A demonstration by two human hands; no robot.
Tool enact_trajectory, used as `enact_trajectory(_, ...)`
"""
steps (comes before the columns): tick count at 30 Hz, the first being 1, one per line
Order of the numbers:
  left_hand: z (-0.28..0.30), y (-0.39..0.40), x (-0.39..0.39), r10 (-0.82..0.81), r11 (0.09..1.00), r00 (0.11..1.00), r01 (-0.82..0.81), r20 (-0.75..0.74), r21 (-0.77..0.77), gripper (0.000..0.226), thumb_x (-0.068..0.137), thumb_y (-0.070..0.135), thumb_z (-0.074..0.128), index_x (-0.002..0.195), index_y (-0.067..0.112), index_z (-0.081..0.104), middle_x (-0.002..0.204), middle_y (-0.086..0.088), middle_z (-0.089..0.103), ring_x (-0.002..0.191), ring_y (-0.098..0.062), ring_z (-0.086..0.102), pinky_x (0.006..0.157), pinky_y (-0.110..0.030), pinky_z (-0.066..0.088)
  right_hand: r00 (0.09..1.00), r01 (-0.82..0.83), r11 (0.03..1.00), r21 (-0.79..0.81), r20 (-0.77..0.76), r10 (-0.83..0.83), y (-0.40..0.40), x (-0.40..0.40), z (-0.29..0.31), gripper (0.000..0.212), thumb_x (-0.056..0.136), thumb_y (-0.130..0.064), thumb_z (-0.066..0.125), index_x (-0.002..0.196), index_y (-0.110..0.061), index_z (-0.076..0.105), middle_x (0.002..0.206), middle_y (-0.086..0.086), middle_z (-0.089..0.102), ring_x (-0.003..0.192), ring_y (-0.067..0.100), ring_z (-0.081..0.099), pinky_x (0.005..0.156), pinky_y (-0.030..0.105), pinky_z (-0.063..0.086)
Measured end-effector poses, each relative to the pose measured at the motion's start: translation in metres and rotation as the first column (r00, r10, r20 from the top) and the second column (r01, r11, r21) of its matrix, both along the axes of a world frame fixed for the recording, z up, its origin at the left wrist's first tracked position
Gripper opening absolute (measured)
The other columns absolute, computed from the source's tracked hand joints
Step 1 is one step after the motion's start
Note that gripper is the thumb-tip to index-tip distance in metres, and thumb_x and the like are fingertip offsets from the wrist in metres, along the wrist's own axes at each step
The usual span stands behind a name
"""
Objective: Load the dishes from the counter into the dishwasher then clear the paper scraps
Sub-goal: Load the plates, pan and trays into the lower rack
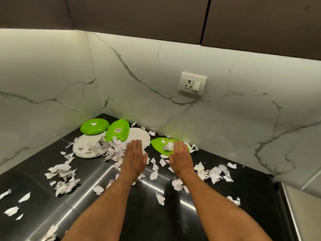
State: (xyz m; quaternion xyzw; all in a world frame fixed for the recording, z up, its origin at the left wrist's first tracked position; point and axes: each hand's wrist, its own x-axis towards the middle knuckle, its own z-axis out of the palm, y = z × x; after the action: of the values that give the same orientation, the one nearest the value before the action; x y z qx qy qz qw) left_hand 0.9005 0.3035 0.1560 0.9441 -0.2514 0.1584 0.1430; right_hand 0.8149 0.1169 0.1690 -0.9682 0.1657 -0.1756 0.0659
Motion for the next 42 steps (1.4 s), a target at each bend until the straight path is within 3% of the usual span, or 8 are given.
enact_trajectory(10,-0.04,-0.085,0.068,0.003,0.998,0.981,0.01,-0.196,0.064,0.06,0.09,0.027,0.066,0.138,-0.007,0.05,0.135,-0.026,0.056,0.127,-0.04,0.053,0.113,-0.05,0.037,0.984,0.101,0.983,0.156,-0.16,-0.076,-0.085,0.048,-0.047,0.029,0.099,-0.014,0.053,0.125,-0.004,0.054,0.126,0.013,0.053,0.119,0.029,0.049,0.104,0.036,0.04)
enact_trajectory(14,-0.053,-0.11,0.086,0.005,1.0,0.948,0.0,-0.319,0.017,0.038,0.092,0.021,0.062,0.12,-0.003,0.056,0.114,-0.024,0.06,0.106,-0.042,0.058,0.094,-0.047,0.046,0.967,0.185,0.947,0.264,-0.221,-0.127,-0.1,0.065,-0.06,0.024,0.099,-0.009,0.048,0.119,-0.001,0.059,0.123,0.016,0.057,0.118,0.032,0.052,0.1,0.038,0.042)
enact_trajectory(21,-0.054,-0.146,0.109,0.129,0.991,0.847,-0.102,-0.516,0.081,0.038,0.104,0.029,0.042,0.126,-0.001,0.05,0.131,-0.02,0.056,0.123,-0.035,0.051,0.103,-0.039,0.033,0.928,0.353,0.853,0.385,-0.262,-0.266,-0.12,0.082,-0.069,0.021,0.096,-0.005,0.051,0.105,0.004,0.068,0.113,0.022,0.065,0.108,0.037,0.062,0.089,0.04,0.049)
enact_trajectory(25,-0.052,-0.158,0.122,0.174,0.975,0.775,-0.223,-0.608,-0.004,0.042,0.1,0.029,0.052,0.122,-0.006,0.054,0.129,-0.024,0.058,0.124,-0.038,0.052,0.102,-0.039,0.036,0.911,0.406,0.804,0.434,-0.261,-0.319,-0.122,0.089,-0.069,0.021,0.095,-0.008,0.054,0.107,0.003,0.067,0.114,0.021,0.067,0.11,0.038,0.062,0.089,0.04,0.049)
enact_trajectory(34,-0.044,-0.167,0.133,0.11,0.582,0.408,-0.766,-0.906,-0.274,0.047,0.077,0.02,0.075,0.115,-0.007,0.064,0.114,-0.026,0.068,0.102,-0.043,0.065,0.085,-0.049,0.058,0.879,0.451,0.569,0.688,-0.231,-0.417,-0.123,0.091,-0.067,0.005,0.083,-0.008,0.065,0.079,-0.009,0.061,0.102,0.018,0.067,0.093,0.037,0.063,0.069,0.03,0.038)
enact_trajectory(37,-0.049,-0.168,0.132,0.126,0.581,0.389,-0.775,-0.913,-0.25,0.044,0.078,0.02,0.072,0.113,-0.006,0.066,0.113,-0.025,0.069,0.102,-0.043,0.065,0.086,-0.048,0.058,0.858,0.447,0.487,0.75,-0.208,-0.469,-0.123,0.092,-0.068,0.004,0.081,-0.007,0.068,0.085,-0.006,0.067,0.102,0.018,0.069,0.091,0.035,0.064,0.069,0.03,0.04)
enact_trajectory(39,-0.048,-0.169,0.131,0.121,0.567,0.386,-0.783,-0.914,-0.256,0.043,0.079,0.018,0.071,0.114,-0.007,0.065,0.114,-0.026,0.068,0.104,-0.043,0.065,0.087,-0.048,0.057,0.831,0.45,0.41,0.793,-0.203,-0.518,-0.123,0.094,-0.066,0.021,0.082,-0.003,0.068,0.101,0.003,0.071,0.105,0.017,0.07,0.089,0.033,0.063,0.073,0.032,0.044)
enact_trajectory(42,-0.054,-0.17,0.137,0.062,0.48,0.339,-0.835,-0.939,-0.27,0.035,0.075,0.015,0.071,0.103,-0.006,0.064,0.102,-0.024,0.066,0.096,-0.043,0.066,0.082,-0.053,0.059,0.807,0.421,0.324,0.847,-0.187,-0.56,-0.124,0.094,-0.061,0.024,0.082,0.002,0.067,0.105,0.002,0.071,0.099,0.014,0.066,0.087,0.028,0.058,0.078,0.03,0.044)
